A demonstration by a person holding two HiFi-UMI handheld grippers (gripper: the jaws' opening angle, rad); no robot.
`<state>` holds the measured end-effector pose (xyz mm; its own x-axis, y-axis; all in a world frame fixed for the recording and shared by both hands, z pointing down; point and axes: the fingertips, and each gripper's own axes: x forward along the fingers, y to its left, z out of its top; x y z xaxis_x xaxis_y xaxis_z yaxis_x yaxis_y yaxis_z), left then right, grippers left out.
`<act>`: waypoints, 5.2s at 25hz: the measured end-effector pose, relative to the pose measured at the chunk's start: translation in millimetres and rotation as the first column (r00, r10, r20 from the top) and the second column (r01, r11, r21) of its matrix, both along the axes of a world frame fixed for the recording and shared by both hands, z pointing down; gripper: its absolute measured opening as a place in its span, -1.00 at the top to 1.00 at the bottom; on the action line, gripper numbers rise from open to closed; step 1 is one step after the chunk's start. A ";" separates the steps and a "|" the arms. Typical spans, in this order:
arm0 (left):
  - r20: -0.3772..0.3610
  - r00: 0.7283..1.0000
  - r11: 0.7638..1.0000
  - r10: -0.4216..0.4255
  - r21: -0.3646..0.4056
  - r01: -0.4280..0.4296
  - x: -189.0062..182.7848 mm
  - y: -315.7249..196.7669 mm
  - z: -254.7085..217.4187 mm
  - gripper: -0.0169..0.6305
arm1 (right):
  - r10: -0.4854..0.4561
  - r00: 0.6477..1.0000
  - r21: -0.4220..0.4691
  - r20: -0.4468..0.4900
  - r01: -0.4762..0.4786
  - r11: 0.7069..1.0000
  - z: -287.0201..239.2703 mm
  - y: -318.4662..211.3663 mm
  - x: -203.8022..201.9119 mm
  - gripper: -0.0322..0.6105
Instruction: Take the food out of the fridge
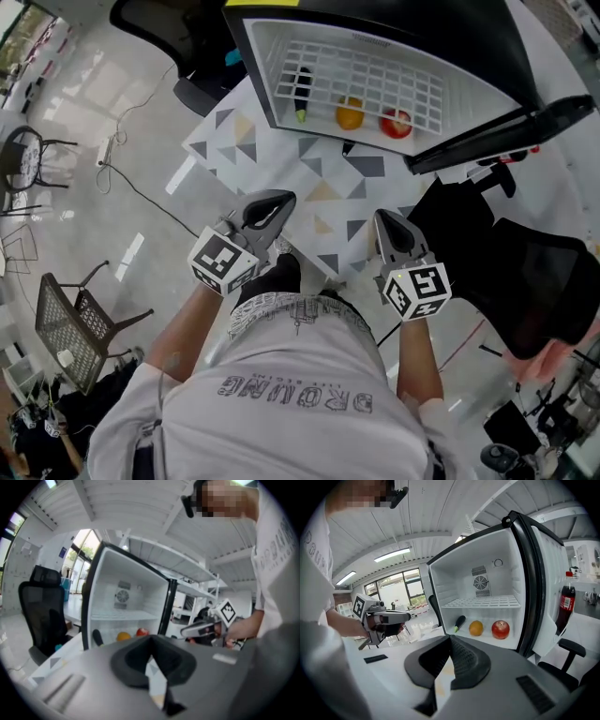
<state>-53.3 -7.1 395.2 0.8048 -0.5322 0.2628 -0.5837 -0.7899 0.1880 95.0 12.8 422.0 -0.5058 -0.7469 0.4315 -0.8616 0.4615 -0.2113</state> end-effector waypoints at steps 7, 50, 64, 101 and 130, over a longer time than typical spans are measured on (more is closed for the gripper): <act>-0.019 0.998 0.998 0.054 -0.010 -0.054 -19.0 -30.1 4.4 0.95 | 0.062 0.998 0.008 -0.015 -0.062 0.998 0.6 -35.5 -22.7 0.94; 0.083 0.997 0.997 -0.002 -0.074 0.008 -4.9 -69.1 38.5 0.95 | 0.157 0.986 0.006 0.061 -0.158 0.987 85.8 -180.2 -6.4 0.79; 0.059 0.998 0.998 0.007 -0.056 -0.004 1.1 -80.3 39.6 0.95 | 0.192 0.981 -0.004 -0.008 -0.192 0.981 118.7 -211.4 -20.2 0.18; 0.031 0.999 0.999 -0.026 -0.019 0.027 -16.5 -65.2 31.7 0.95 | 0.190 0.964 0.033 -0.183 -0.188 0.982 121.8 -205.0 -26.2 0.06; -0.008 1.000 0.997 -0.015 0.078 0.016 -1.4 -47.1 -29.5 0.95 | 0.114 0.983 0.120 -0.142 -0.097 0.988 22.7 -101.3 -26.1 0.06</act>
